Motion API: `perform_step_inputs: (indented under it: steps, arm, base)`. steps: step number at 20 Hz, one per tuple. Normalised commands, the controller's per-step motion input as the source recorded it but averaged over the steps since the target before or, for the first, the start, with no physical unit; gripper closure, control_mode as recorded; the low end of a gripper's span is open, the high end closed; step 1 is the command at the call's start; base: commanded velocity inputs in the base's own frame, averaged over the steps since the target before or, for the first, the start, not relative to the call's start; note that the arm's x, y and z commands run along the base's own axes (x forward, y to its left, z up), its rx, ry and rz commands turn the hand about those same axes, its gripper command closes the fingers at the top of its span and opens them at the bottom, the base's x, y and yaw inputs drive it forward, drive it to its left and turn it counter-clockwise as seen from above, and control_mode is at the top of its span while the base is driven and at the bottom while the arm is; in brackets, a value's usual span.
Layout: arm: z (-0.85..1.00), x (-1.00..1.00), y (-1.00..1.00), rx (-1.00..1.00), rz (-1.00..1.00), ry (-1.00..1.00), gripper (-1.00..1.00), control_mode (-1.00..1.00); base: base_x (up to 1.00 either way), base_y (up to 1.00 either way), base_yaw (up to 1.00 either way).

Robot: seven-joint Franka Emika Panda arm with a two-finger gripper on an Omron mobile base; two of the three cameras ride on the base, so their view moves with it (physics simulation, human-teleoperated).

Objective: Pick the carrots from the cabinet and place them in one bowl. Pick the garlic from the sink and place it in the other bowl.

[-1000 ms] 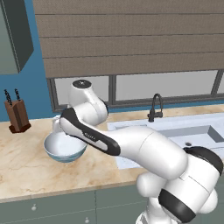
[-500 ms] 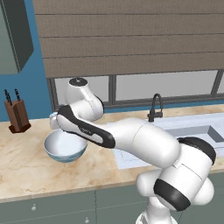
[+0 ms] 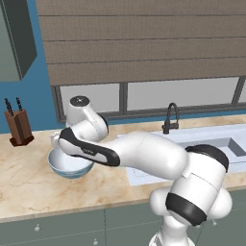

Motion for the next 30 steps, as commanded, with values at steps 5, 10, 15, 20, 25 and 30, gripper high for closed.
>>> perform_step_inputs:
  steps: [5,10,15,20,25,30]
  arm:
    - [-0.27,0.14,0.00,0.00,0.00,-0.06,1.00,-1.00]
    - [-0.13,0.01,0.00,0.00,0.00,-0.08,1.00,-1.00]
    - [-0.11,0.00,0.00,0.03,0.00,-0.02,1.00,-1.00]
    - [0.00,0.01,0.00,0.13,0.00,0.02,1.00,-1.00]
    - [-0.14,0.05,0.00,0.02,0.00,0.14,1.00,-1.00]
    - [-0.22,0.06,0.00,0.00,0.00,0.05,1.00,-1.00]
  base:
    - [0.00,0.00,0.00]
    - [0.00,0.00,0.00]
    - [0.00,0.00,0.00]
    - [0.00,0.00,0.00]
    - [0.00,0.00,0.00]
    - [0.00,0.00,0.00]
